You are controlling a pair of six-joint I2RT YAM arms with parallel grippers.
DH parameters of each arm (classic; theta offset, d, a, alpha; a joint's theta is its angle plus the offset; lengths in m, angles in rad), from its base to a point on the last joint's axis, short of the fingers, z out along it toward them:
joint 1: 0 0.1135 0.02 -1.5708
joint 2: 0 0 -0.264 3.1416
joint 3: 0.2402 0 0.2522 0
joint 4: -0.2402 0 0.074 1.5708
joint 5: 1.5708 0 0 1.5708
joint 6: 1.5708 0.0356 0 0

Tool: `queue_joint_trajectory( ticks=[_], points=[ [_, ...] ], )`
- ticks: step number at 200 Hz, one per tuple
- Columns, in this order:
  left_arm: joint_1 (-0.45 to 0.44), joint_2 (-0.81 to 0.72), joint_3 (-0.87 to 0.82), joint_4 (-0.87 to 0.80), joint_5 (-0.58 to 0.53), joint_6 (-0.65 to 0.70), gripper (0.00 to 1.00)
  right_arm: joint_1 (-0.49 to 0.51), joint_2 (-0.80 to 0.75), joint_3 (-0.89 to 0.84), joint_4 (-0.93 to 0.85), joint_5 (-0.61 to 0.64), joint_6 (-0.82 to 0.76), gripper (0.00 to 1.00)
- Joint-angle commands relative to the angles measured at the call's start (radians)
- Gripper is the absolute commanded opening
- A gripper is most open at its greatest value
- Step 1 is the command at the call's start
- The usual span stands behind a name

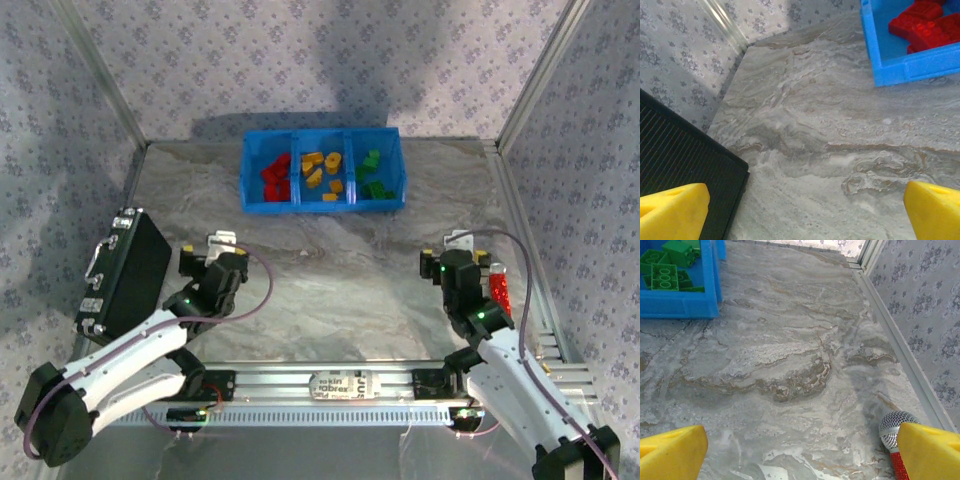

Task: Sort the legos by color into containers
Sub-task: Reset both arms

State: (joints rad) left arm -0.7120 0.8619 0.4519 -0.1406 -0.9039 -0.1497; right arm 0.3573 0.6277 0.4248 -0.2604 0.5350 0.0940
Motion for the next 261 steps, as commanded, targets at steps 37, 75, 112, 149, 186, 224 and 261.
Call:
queue_joint_trajectory(
  ticks=[37, 75, 112, 149, 186, 224, 261],
  points=[
    [0.048, -0.021, -0.013, 0.057, 0.022, 0.011, 1.00, -0.024, -0.011, -0.058, 0.035, 0.009, 0.049, 0.99],
    [0.109, -0.011, -0.020, 0.102, 0.075, 0.040, 1.00, -0.052, -0.010, -0.068, 0.021, -0.002, 0.071, 0.99],
    [0.208, 0.002, -0.027, 0.152, 0.166, 0.065, 1.00, -0.066, -0.026, -0.082, 0.003, -0.037, 0.069, 0.99],
    [0.270, 0.025, -0.100, 0.208, 0.191, 0.073, 1.00, -0.088, -0.087, -0.141, 0.008, -0.040, 0.090, 0.99],
    [0.289, -0.005, -0.166, 0.210, 0.194, 0.029, 1.00, -0.106, -0.216, -0.229, 0.064, -0.079, 0.072, 0.99],
    [0.320, -0.047, -0.182, 0.208, 0.211, 0.016, 0.99, -0.126, -0.258, -0.238, 0.058, -0.101, 0.072, 0.99],
    [0.320, -0.117, -0.210, 0.210, 0.180, 0.006, 0.98, -0.152, -0.257, -0.256, 0.110, -0.128, 0.066, 0.99]
  ],
)
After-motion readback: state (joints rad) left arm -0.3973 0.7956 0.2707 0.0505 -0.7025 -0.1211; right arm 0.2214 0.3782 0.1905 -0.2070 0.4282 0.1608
